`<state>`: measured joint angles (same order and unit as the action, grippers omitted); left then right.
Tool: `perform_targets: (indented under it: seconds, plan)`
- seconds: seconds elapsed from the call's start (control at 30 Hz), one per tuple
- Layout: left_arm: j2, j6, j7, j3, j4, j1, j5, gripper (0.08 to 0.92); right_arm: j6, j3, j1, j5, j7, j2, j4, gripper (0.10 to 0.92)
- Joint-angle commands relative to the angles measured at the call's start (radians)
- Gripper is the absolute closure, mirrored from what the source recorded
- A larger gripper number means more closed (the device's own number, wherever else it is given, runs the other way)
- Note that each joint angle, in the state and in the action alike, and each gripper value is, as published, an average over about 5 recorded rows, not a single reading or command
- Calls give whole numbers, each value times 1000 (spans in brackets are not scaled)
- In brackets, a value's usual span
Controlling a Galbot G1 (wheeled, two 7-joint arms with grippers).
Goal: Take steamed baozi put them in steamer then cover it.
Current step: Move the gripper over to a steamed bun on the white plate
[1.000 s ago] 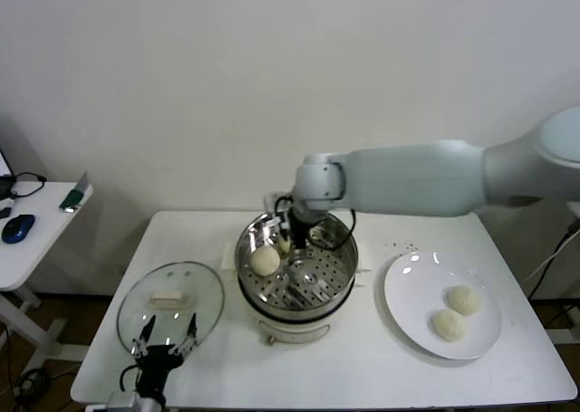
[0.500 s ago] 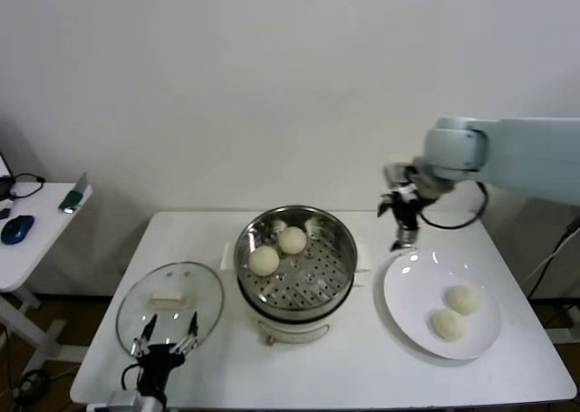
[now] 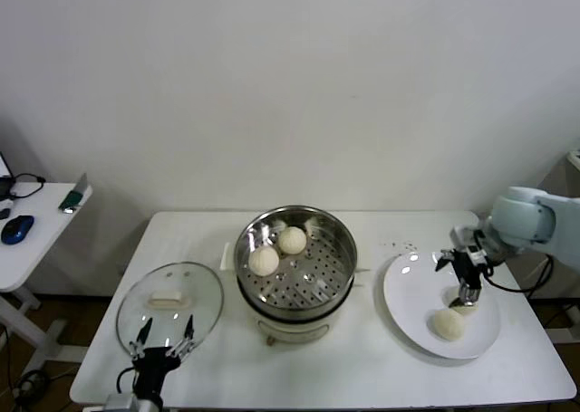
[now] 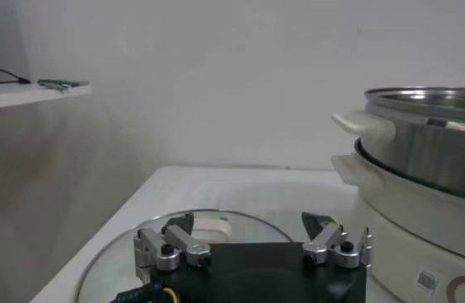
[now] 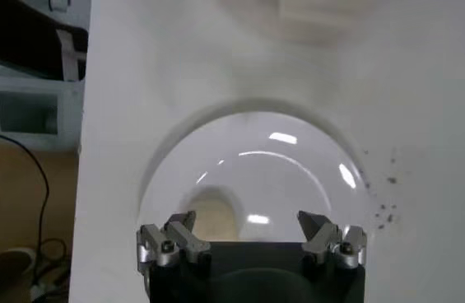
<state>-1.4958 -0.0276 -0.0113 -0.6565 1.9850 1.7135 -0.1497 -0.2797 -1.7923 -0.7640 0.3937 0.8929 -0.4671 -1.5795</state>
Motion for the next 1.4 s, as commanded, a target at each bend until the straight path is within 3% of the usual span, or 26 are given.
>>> perform_targets:
  seconds: [0.03,0.93,1.4]
  plan:
    - [-2,0,0,-2,3,5,2,177,14,204,290,-148,7,96,32,203]
    - [-7,2,3,-2,8,12,8,177,-17,469,576,-237,-31,34,126,205]
    - [-9,3,5,0,11,11,8,177,-18,423,505,-222,-9,22,122,302]
